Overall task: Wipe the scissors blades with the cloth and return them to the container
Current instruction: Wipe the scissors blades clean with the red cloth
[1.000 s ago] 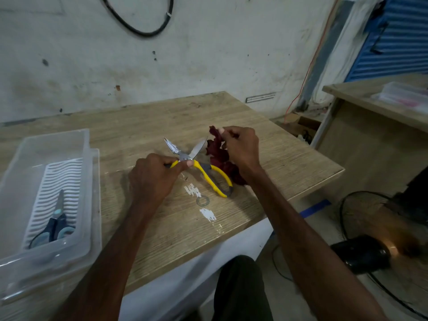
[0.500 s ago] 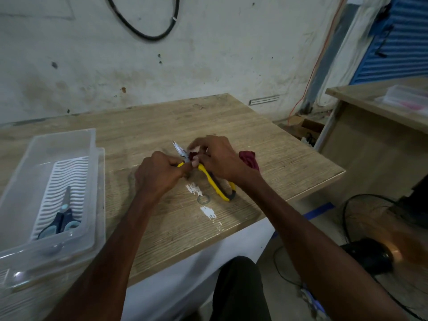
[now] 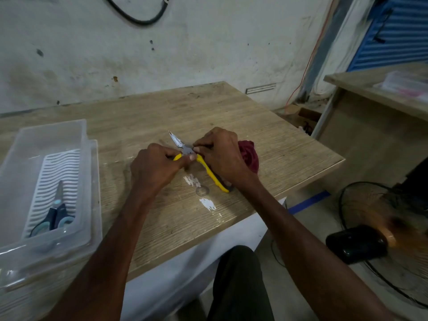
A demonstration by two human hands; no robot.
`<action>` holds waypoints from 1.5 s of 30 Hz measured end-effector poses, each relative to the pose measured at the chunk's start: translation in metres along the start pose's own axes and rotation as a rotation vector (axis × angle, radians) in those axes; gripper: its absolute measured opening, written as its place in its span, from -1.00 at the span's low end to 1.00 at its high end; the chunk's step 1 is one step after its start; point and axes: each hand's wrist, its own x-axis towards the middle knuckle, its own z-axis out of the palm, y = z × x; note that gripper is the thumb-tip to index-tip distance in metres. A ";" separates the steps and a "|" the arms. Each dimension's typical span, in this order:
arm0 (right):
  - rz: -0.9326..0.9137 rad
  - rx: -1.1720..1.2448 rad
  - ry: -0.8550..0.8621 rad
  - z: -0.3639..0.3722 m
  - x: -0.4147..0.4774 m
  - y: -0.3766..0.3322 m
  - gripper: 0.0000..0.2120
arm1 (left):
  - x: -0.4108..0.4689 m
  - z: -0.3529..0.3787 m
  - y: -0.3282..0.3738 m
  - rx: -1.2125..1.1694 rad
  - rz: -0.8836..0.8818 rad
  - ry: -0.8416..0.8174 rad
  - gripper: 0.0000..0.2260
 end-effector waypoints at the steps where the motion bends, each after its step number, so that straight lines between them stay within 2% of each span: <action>1: 0.018 0.037 0.025 -0.003 0.002 0.000 -0.87 | -0.001 -0.001 0.001 0.002 0.005 0.005 -0.63; 4: 0.107 0.090 0.111 -0.001 0.015 0.003 -0.94 | -0.003 -0.003 0.005 0.010 0.010 0.031 -0.59; 6: 0.131 0.037 0.137 0.004 0.022 0.005 -0.93 | -0.004 -0.003 0.006 0.002 0.005 0.041 -0.59; 10: 0.031 -0.067 -0.040 0.015 0.010 -0.006 -0.96 | -0.002 -0.001 0.005 0.030 0.006 0.067 -0.68; 11: 0.017 -0.091 -0.045 0.015 0.013 -0.004 -0.95 | -0.002 0.000 0.004 0.032 0.014 0.067 -0.66; 14: 0.174 -0.155 0.062 0.012 0.037 0.008 -0.87 | -0.003 0.001 0.005 0.015 0.030 0.057 -0.60; 16: 0.156 -0.169 0.030 0.017 0.035 0.005 -0.90 | -0.002 0.001 0.004 0.028 0.024 0.069 -0.60; 17: 0.090 -0.164 -0.016 0.019 0.027 0.002 -0.95 | -0.002 0.002 0.003 0.037 0.017 0.076 -0.62; 19: -0.004 -0.144 -0.065 0.018 0.011 -0.002 -0.89 | -0.001 0.002 0.003 0.036 0.016 0.080 -0.65; 21: 0.032 -0.097 0.033 0.013 0.013 0.001 -0.76 | -0.002 0.003 0.003 0.020 0.029 0.071 -0.62; 23: 0.086 -0.090 0.126 0.013 0.015 0.002 -0.76 | -0.003 0.002 0.004 0.002 0.034 0.069 -0.61; 25: 0.079 -0.078 0.070 0.017 0.006 -0.005 -0.85 | -0.003 0.001 0.004 0.002 0.024 0.076 -0.60; 28: 0.028 -0.009 -0.069 0.005 -0.003 -0.006 -0.81 | -0.003 0.000 0.005 0.011 0.031 0.080 -0.59; 30: 0.014 0.045 -0.128 -0.007 0.003 -0.003 -0.84 | -0.005 -0.001 0.006 0.001 0.014 0.072 -0.60; 35: 0.061 0.180 -0.043 -0.012 0.007 0.006 -0.86 | -0.006 0.000 0.005 -0.007 0.028 0.055 -0.59; 39: 0.053 0.059 -0.035 -0.007 0.019 0.008 -0.93 | -0.005 0.001 0.005 0.017 0.030 0.077 -0.57; 43: 0.159 -0.082 0.097 0.001 0.026 0.012 -0.83 | -0.006 0.002 0.004 0.006 0.039 0.089 -0.55; 45: 0.111 -0.111 0.023 0.006 0.016 0.004 -0.81 | -0.004 0.004 0.003 -0.001 0.019 0.098 -0.59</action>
